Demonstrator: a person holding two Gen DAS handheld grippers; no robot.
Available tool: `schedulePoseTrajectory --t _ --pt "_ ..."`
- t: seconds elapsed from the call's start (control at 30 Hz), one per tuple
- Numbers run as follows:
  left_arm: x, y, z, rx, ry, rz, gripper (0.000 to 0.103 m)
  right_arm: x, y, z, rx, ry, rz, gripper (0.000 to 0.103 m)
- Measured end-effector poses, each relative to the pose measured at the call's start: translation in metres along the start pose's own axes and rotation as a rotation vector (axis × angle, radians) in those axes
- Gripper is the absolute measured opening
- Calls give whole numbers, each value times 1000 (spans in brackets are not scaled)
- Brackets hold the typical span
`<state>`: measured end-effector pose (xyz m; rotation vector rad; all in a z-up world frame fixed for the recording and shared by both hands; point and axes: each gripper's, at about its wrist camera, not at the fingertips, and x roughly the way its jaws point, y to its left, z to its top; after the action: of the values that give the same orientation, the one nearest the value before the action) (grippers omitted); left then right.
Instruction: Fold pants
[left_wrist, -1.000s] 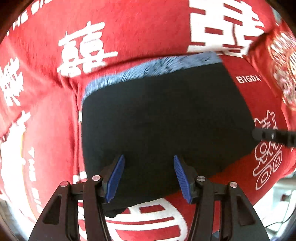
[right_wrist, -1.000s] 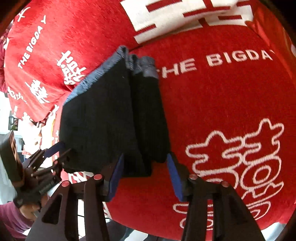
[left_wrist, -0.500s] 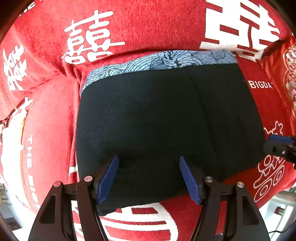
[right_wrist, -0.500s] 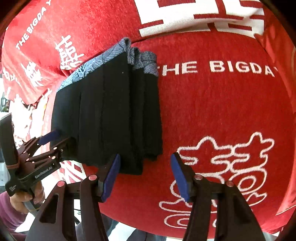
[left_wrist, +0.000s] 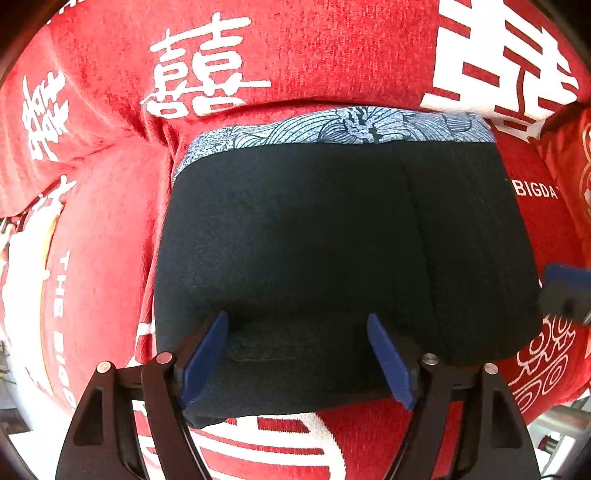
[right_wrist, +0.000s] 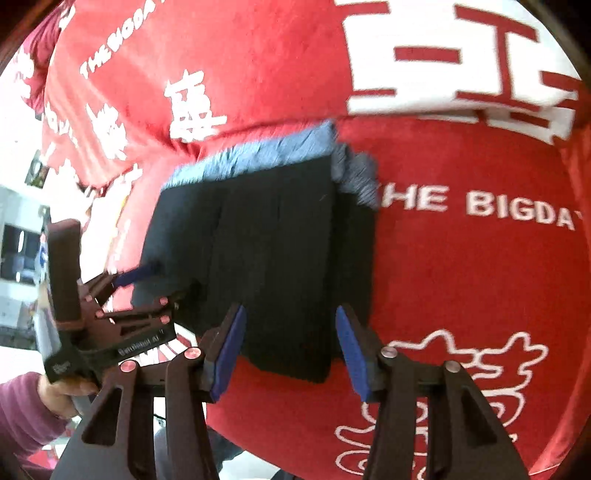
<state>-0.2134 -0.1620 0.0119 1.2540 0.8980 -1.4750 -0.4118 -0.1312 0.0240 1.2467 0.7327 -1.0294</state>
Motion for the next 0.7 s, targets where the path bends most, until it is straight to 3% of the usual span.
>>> schedulePoseTrajectory --t 0.1,0.6,0.7 --pt "1 0 0 0 9 -2 79 18 0 -6 6 59 -33 55" --pt "6 3 6 1 31 -5 80 23 -9 -11 40 57 -8 59" --pt "7 2 6 4 18 1 84 24 -12 -11 38 57 6 60"
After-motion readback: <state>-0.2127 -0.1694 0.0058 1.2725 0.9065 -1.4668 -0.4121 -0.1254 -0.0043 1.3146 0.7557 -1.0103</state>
